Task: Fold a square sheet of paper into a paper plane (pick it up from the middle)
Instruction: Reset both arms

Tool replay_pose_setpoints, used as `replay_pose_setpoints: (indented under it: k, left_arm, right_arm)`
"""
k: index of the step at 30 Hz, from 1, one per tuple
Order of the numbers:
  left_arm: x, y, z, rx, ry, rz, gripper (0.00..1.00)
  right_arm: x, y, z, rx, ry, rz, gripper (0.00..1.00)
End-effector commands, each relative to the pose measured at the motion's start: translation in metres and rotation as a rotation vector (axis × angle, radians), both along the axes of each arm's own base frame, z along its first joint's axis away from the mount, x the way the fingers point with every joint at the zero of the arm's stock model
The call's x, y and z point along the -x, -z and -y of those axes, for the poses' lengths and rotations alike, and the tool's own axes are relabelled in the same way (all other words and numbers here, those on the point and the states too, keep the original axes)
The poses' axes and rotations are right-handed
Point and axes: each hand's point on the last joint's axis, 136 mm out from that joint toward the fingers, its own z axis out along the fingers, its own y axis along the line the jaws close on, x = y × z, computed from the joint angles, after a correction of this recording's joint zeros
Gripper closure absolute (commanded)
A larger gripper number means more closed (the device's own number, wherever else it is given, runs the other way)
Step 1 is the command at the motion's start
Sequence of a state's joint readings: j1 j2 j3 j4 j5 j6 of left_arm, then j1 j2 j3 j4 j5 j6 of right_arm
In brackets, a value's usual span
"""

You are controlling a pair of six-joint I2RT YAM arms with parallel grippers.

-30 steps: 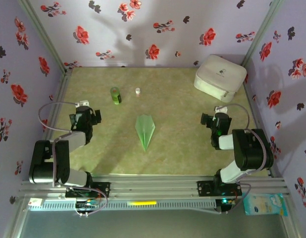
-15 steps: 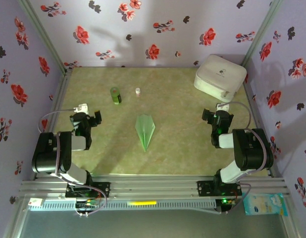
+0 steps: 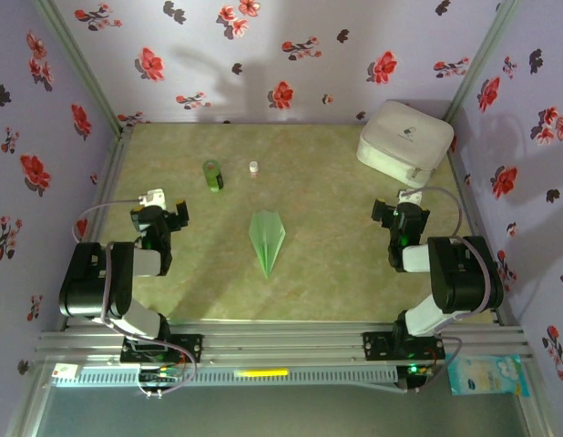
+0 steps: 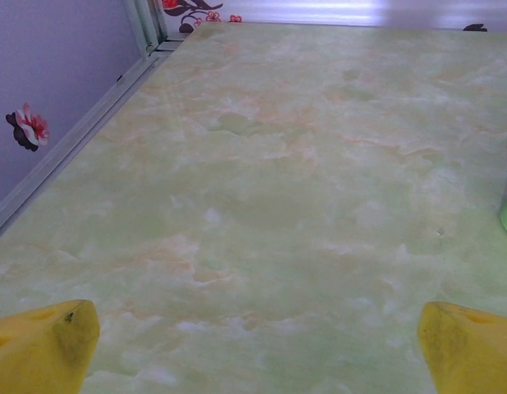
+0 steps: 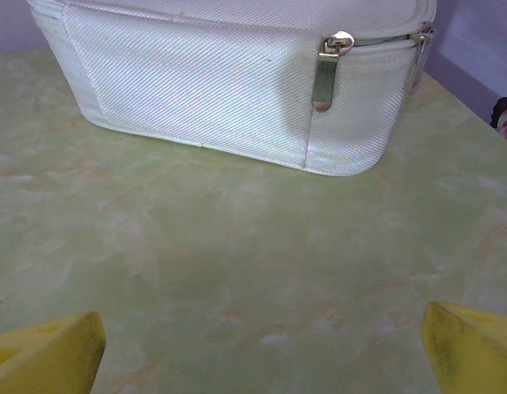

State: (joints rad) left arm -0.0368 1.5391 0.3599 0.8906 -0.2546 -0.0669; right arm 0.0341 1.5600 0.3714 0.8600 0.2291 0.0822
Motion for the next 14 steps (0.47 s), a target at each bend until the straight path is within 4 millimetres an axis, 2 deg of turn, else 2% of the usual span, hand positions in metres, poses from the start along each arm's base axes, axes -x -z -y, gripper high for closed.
replay_pose_setpoints:
  k: [1,14]
  left_arm:
    - [-0.0073,-0.0128,-0.0031,-0.034,-0.013,0.044,0.0]
    - [-0.0074,-0.0128,-0.0033,-0.033,-0.014,0.044,0.0]
  right_arm:
    - [-0.0055,-0.0129,0.0051,-0.008,0.029,0.05,0.01]
    - [-0.0056,-0.0122,0.005,-0.007,0.029,0.047,0.01]
